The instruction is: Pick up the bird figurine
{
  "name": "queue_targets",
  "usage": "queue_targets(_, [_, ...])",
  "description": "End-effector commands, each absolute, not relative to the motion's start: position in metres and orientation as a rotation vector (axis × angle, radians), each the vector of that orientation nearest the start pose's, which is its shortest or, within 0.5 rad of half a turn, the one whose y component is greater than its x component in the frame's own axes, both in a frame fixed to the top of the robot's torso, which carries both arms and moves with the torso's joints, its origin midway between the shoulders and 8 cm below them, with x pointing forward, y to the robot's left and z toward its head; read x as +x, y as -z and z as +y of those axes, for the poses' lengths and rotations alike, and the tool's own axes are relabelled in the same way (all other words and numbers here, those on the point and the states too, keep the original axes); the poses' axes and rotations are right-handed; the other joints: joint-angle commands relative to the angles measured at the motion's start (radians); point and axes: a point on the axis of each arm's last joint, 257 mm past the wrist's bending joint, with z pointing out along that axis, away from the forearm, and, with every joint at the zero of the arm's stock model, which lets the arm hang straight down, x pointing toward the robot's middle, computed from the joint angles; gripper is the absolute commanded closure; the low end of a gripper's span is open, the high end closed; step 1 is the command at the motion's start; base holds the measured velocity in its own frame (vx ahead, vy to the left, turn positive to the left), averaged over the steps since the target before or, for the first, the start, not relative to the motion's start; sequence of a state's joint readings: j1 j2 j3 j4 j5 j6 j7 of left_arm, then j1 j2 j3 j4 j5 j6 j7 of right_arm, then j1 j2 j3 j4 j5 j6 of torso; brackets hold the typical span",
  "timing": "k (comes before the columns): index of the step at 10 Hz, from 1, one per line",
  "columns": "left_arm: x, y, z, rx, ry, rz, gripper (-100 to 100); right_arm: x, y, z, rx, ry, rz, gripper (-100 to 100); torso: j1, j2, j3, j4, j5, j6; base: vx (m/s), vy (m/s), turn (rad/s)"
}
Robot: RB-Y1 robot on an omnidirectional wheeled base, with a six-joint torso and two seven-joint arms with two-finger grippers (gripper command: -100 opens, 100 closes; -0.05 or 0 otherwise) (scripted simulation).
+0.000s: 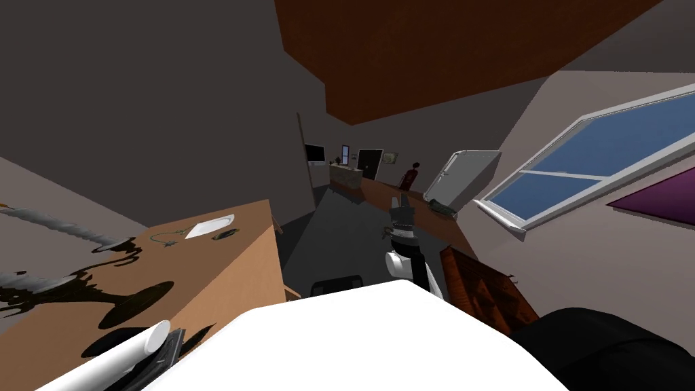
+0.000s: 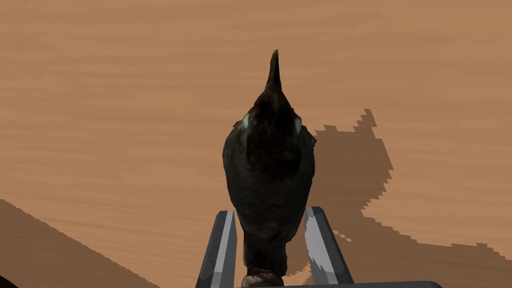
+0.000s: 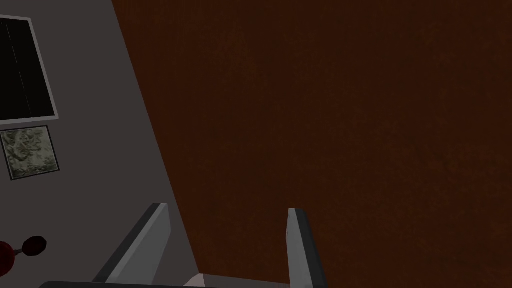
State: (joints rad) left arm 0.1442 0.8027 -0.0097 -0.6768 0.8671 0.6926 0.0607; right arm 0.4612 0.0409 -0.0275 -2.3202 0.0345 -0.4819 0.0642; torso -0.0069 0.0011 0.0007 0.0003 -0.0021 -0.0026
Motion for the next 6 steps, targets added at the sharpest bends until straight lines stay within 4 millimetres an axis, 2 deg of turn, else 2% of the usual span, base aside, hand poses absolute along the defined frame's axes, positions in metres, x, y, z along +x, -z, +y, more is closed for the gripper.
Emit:
queue_targets(1, [0.119,0.524,0.657,-2.592,-0.156,1.236,100,0.339,-0.051,-0.283,0.595,-1.216,0.571,0,0.000,0.000,0.000,0.000,0.000,0.000,-0.018,-0.039,0.131])
queue_targets(4, [0.149,0.515,0.660,-2.571,-0.146,1.285,100,0.339,-0.051,-0.283,0.595,-1.216,0.571,0,0.000,0.000,0.000,0.000,-0.001,0.000,-0.020,-0.040,0.129])
queue_targets(5, [0.146,0.516,0.661,-2.574,-0.146,1.274,100,0.339,-0.051,-0.283,0.595,-1.216,0.571,0,0.000,0.000,0.000,0.000,0.000,0.000,-0.011,-0.017,0.024])
queue_targets(6, [0.147,0.516,0.660,-2.574,-0.147,1.277,0,0.339,-0.051,-0.283,0.595,-1.216,0.571,0,0.001,0.000,0.000,0.000,0.000,0.000,0.000,0.000,0.000])
